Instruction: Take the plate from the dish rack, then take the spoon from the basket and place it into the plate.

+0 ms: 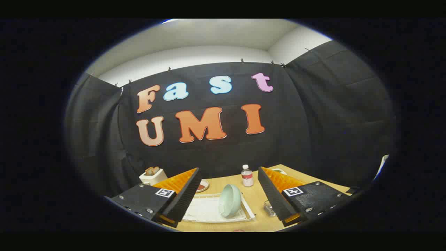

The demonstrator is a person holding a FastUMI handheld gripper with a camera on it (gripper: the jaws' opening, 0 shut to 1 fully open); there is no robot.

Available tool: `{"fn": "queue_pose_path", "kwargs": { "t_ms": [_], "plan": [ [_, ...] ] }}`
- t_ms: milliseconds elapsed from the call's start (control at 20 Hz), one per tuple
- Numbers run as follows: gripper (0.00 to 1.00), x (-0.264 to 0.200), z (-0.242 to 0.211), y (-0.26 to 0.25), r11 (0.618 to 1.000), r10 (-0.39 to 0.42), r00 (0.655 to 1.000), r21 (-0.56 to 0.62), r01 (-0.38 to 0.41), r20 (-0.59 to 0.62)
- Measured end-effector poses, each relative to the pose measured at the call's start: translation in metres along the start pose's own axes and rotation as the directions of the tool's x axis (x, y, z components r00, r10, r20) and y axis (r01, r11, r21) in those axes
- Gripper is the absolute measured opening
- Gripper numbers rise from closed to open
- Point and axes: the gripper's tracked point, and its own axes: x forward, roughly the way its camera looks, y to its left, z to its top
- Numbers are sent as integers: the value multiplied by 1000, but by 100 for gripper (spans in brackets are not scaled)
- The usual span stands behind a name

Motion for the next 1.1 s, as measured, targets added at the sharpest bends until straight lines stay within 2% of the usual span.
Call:
{"fn": "queue_pose_path", "kwargs": {
  "t_ms": [150, 350, 650, 1100],
  "plan": [
    [97, -3, 0, 3, 999, -33, 999, -34, 32, -26],
    [97, -2, -6, 11, 998, -24, 996, -57, 20, -86],
    [97, 2, -6, 22, 998, 12, 994, -64, -18, -105],
    [97, 17, -16, -1, 995, -20, 989, -101, 5, -147]
  ]
}}
